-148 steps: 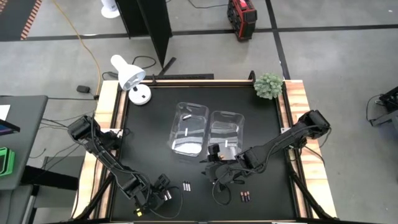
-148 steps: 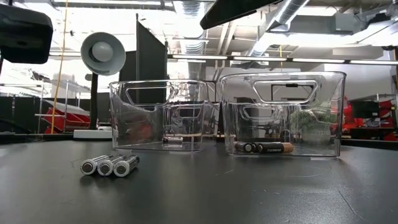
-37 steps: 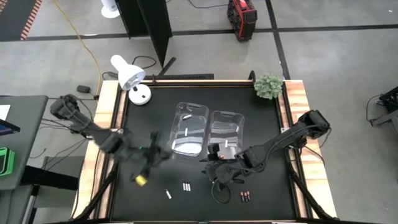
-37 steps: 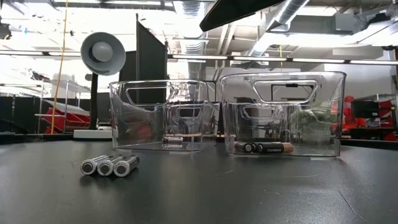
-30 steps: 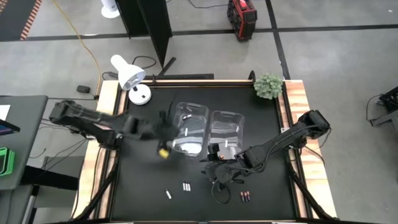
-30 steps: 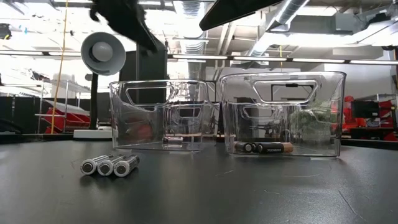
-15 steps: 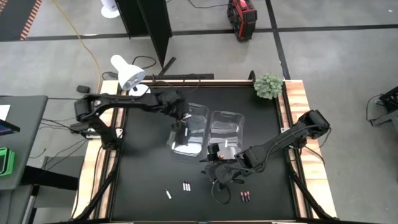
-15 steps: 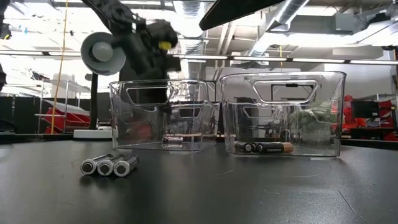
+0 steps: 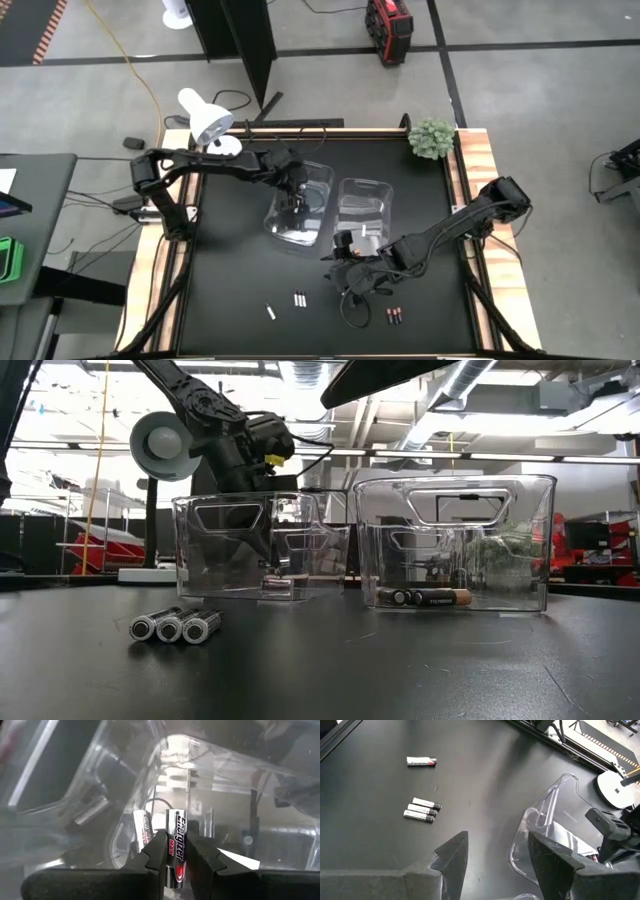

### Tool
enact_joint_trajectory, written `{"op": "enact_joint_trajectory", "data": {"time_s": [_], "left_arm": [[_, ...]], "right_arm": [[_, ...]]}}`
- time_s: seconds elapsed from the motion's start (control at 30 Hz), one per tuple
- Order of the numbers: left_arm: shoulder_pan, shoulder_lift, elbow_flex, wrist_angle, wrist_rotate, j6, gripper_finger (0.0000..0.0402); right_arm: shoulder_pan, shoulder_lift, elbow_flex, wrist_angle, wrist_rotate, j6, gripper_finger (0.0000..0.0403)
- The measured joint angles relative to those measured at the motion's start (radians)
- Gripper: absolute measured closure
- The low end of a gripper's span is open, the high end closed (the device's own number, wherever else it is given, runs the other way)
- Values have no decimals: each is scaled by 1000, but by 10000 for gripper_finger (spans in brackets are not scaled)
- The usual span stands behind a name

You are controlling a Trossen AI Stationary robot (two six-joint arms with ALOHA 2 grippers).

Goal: Sort batteries
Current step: Put the white battery into the left transparent bin

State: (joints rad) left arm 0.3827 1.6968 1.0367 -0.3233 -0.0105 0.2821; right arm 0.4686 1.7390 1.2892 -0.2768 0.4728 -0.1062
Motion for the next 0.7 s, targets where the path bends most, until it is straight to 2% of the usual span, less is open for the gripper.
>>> {"op": "enact_joint_trajectory", "data": {"time_s": [0.17,0.47,0.57,0.7], "left_arm": [[-3,-2,0,1,-32,-19,333],[-44,-21,1,1,-103,-3,231],[-64,-58,11,-6,-143,-3,219],[-97,-173,24,4,-154,27,221]], "right_arm": [[0,0,0,0,0,0,180],[0,0,0,0,0,1,180],[0,0,0,1,0,1,180],[0,0,0,0,0,2,180]]}}
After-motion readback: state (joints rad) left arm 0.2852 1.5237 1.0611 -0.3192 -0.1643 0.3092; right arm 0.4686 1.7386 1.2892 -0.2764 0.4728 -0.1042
